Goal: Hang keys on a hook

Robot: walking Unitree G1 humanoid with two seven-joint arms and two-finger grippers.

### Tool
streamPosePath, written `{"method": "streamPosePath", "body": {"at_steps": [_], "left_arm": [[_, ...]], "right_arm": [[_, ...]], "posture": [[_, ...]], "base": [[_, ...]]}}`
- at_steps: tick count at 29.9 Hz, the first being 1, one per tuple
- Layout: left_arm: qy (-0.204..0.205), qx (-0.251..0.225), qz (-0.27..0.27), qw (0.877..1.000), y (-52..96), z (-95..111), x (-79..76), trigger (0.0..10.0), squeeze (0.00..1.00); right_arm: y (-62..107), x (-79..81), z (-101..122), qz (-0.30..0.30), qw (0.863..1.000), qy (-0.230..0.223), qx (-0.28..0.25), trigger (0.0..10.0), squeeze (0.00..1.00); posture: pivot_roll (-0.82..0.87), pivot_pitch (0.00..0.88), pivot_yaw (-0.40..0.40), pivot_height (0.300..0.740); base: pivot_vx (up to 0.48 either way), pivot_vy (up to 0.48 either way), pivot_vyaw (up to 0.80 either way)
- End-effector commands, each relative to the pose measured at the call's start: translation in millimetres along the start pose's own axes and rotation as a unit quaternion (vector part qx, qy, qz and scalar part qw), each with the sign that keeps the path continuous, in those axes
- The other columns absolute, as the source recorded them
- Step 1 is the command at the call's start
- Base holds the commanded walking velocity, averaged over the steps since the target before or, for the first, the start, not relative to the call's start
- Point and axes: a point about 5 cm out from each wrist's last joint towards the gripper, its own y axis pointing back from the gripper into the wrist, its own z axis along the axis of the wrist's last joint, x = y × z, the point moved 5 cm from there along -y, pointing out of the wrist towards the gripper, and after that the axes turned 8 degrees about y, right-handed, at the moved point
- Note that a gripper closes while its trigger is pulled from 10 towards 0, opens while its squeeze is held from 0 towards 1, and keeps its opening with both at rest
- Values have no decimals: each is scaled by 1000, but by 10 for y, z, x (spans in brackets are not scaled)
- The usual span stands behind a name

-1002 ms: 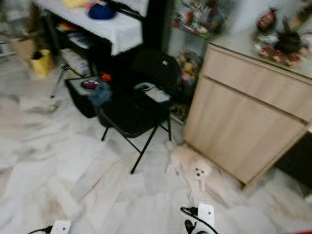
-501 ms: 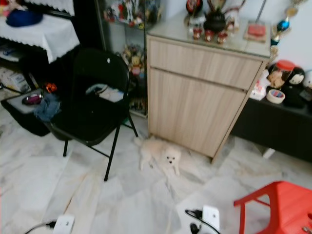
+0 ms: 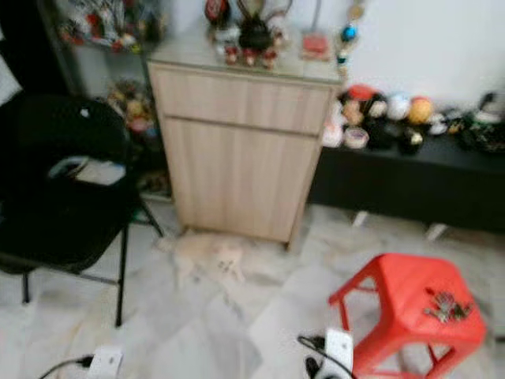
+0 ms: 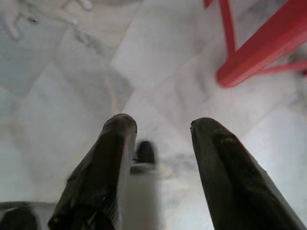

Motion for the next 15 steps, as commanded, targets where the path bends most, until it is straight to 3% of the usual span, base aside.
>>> {"method": "streamPosePath", "body": {"at_steps": [1,12,15], "left_arm": [[-6,1,-8,1000,-11,16,-65,10000,0],[-5,-9,-8,1000,-24,107,-69,10000,0],[-10,-10,-10,1000,-25,110,-89,10000,0]], "right_arm": [[8,-109,-4,-13,1000,4,2,10000,0],[6,-122,23,-18,1000,-5,-3,10000,0],[6,-128,42,-18,1000,0,-7,10000,0]], "posture": [[118,0,-31,740],[118,0,-35,740],[116,0,-38,740]], "base": [[0,0,-781],[0,0,-771],[0,0,0]]}}
